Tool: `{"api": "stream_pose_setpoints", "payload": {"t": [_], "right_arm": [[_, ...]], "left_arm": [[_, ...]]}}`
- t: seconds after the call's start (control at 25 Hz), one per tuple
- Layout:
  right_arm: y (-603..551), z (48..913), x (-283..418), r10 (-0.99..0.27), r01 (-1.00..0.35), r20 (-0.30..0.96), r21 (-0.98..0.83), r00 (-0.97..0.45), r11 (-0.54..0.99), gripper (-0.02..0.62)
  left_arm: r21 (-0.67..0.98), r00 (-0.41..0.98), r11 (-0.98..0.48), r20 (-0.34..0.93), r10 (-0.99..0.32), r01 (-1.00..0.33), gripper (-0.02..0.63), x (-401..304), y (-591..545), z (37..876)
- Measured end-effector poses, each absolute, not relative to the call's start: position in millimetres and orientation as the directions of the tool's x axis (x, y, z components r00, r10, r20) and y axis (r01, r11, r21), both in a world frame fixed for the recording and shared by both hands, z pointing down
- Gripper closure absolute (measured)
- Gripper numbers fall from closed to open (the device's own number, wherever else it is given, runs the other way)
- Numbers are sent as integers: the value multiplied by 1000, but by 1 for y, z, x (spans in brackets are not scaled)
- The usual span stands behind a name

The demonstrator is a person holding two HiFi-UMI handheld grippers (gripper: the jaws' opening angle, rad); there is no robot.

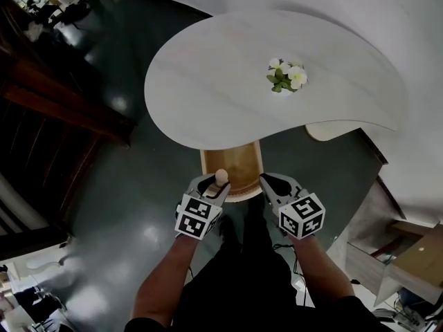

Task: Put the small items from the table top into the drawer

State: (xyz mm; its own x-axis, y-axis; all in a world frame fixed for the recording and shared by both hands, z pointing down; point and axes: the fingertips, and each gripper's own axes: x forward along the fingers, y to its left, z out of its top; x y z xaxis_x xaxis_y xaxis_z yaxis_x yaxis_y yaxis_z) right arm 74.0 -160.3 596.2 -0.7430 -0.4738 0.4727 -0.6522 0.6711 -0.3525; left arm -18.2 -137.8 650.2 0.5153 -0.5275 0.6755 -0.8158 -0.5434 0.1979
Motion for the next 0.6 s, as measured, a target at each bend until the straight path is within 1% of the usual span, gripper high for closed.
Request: {"api": "stream_pose_setpoints", "payload": {"t": [0.2, 0.4, 0.6], "right_arm": [[-172, 605, 72, -467, -650, 478, -356, -744, 671, 584], [-175, 605, 72, -458, -647, 486, -352, -744, 677, 584], [-179, 606, 78, -462, -654, 494, -347, -736, 672, 584]], "left_arm": [[178, 512, -616, 748, -422, -768, 446, -11, -138, 688], [181, 478, -648, 820, -316, -740, 445, -13, -135, 720], [166, 457, -733, 863, -216, -660, 443, -4, -129, 739]]}}
